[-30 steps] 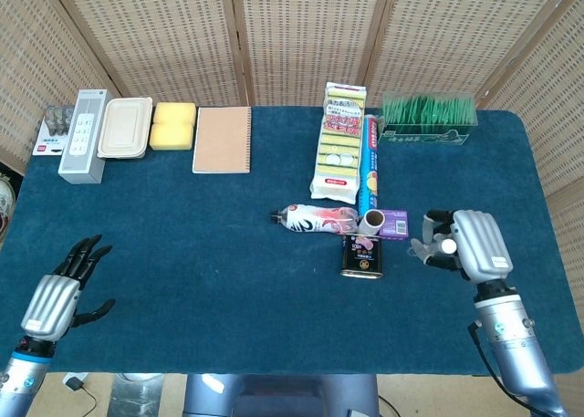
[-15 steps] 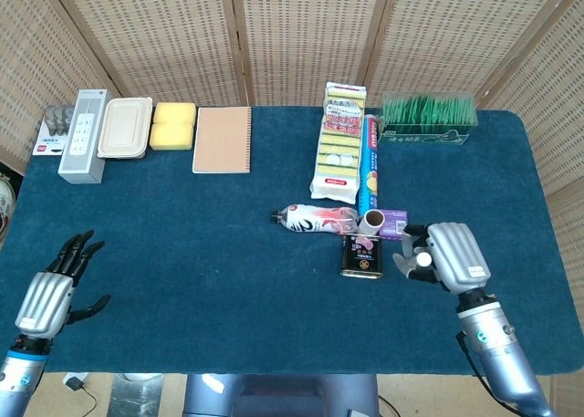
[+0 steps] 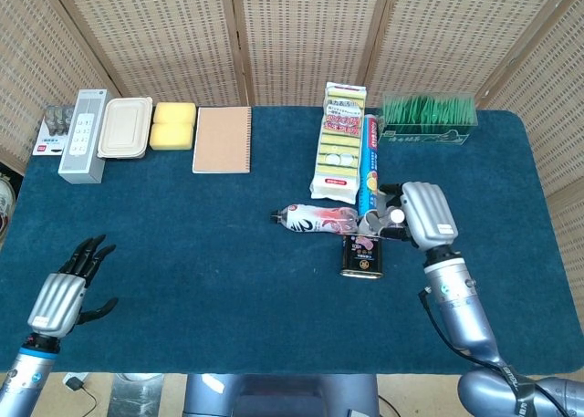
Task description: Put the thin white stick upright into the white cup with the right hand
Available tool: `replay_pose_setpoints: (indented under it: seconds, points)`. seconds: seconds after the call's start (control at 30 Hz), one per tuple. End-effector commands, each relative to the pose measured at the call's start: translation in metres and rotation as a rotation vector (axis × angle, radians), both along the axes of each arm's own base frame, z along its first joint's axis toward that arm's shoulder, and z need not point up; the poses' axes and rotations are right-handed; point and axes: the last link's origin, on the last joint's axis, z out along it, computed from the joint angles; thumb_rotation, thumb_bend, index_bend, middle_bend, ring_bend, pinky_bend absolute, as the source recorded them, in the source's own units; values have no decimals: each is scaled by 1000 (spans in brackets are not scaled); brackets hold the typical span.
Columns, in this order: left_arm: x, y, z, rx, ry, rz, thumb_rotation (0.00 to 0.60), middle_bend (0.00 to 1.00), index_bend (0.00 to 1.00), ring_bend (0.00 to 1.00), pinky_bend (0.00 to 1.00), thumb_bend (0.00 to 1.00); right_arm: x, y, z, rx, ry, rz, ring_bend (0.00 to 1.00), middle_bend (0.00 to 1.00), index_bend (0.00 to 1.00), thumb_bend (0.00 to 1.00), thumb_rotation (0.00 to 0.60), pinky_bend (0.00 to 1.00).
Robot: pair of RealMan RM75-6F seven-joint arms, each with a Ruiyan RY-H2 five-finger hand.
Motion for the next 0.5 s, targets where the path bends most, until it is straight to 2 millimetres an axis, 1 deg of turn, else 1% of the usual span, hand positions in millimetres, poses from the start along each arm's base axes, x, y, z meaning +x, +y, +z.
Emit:
replay_pose_setpoints:
  seconds: [0.03,0.23,0.5]
  points:
    - [-1,2,-6,-17,9,13,600,36,96,30,316,197,4,-8,-5,1,4,-1,1000,1000,794,463,600,1000]
    - [-3,3,-11,-32,22,21,599,37,96,30,315,197,7,-19,-11,2,13,-4,1000,1000,794,463,600,1000]
    - [-3,4,-11,-26,25,27,600,37,96,30,315,197,1,-31,-17,6,26,-24,1000,1000,794,462,600,1000]
